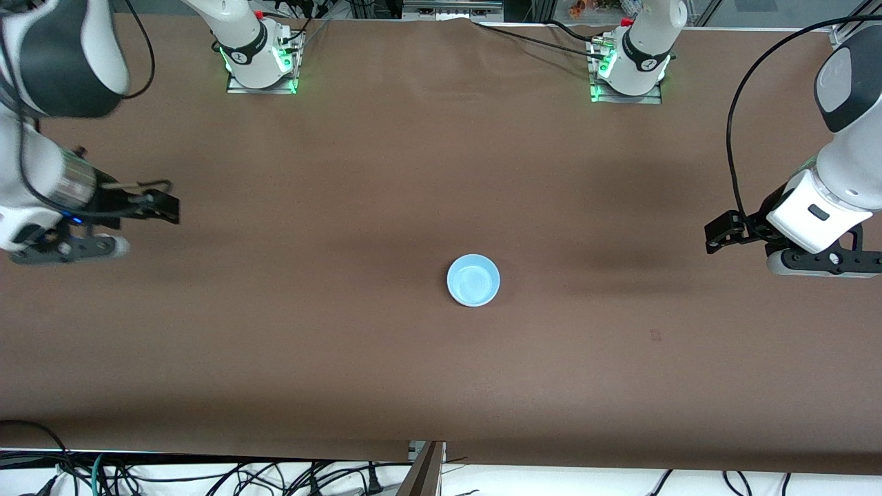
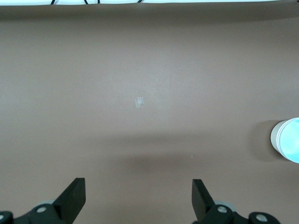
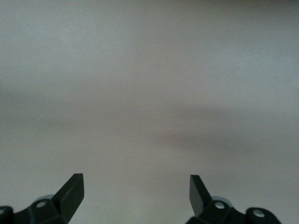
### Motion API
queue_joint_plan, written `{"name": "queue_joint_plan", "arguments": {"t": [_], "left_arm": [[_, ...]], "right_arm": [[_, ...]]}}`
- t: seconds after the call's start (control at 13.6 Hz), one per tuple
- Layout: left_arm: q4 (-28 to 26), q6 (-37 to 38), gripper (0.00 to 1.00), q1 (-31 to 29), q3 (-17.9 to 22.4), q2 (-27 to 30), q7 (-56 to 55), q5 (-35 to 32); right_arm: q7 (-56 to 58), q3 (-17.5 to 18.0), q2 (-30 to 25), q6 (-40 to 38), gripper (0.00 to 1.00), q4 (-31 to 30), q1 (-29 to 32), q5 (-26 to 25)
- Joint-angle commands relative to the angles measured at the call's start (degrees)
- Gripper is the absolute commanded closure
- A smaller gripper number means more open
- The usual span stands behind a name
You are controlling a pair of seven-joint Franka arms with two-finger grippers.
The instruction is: Stack pink and blue bowls on white bowl
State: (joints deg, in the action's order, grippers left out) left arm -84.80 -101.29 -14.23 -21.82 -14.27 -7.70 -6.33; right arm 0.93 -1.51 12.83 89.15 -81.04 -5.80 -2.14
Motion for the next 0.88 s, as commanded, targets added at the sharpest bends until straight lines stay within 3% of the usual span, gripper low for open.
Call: {"name": "queue_joint_plan", "arguments": {"t": [0.0,0.29,0.81], "left_arm": [[1.7,0.4,0.0,0.3,-0.3,-0.9,-1.3,-1.3],[1.7,0.4,0.0,0.3,-0.2,-1.5,-1.3,-1.1],[1.7,0.4,0.0,0.3,-0.2,-1.7,-1.3,-1.1]], "right_arm": [[0.6,1.0,-6.9,1.5,0.0,-6.7,2.6,-1.4],[0.6,1.2,-10.4,-3.9,0.0,-8.4,4.0,-0.9],[0.5,1.0,-8.6,-8.5,0.0,-5.4,4.3,-0.1]]}}
